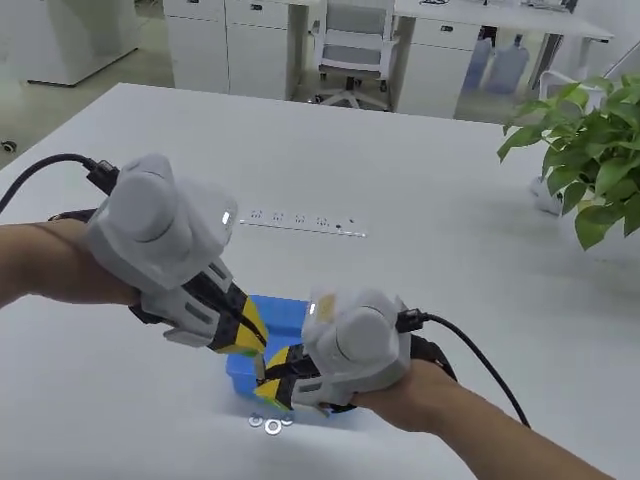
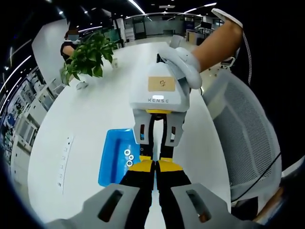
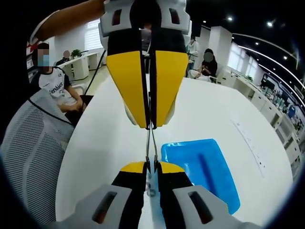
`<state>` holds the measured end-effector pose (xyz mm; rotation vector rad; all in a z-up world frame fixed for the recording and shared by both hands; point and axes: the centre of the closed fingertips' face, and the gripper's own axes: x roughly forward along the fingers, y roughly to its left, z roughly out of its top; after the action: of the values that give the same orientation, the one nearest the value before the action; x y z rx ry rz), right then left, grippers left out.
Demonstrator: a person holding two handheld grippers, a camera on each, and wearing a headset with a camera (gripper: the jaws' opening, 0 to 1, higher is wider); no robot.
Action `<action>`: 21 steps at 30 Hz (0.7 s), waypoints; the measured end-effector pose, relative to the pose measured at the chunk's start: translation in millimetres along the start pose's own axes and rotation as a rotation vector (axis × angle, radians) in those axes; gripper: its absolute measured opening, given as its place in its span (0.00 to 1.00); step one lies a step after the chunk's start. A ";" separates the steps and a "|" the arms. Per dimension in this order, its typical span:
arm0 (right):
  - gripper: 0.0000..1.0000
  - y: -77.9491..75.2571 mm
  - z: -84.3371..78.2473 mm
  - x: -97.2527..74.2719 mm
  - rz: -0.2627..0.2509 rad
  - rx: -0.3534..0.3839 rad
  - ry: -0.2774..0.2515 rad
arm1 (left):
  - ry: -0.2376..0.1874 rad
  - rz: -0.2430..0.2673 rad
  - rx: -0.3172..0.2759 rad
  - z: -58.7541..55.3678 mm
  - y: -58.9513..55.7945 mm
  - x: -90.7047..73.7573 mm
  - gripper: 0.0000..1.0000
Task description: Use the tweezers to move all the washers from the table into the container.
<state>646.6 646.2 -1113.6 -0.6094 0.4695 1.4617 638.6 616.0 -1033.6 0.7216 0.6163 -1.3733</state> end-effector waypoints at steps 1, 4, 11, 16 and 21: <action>0.11 1.2 -1.2 1.6 0.003 0.002 0.000 | 0.001 -0.002 -0.002 -1.6 -0.9 1.0 0.05; 0.11 4.4 -3.6 4.9 0.008 0.005 0.002 | 0.001 -0.006 -0.012 -5.2 -2.9 3.5 0.05; 0.11 9.1 -11.5 14.5 0.017 0.012 0.008 | 0.013 -0.023 -0.030 -15.4 -7.2 10.6 0.05; 0.11 11.0 -14.0 19.7 0.020 0.019 0.008 | 0.015 -0.030 -0.043 -21.1 -7.8 13.0 0.05; 0.11 11.5 -17.0 24.8 0.019 0.022 0.009 | 0.017 -0.038 -0.053 -26.7 -8.3 15.9 0.05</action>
<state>638.0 654.5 -1143.5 -0.5959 0.4983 1.4705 632.7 625.7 -1063.7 0.6833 0.6804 -1.3815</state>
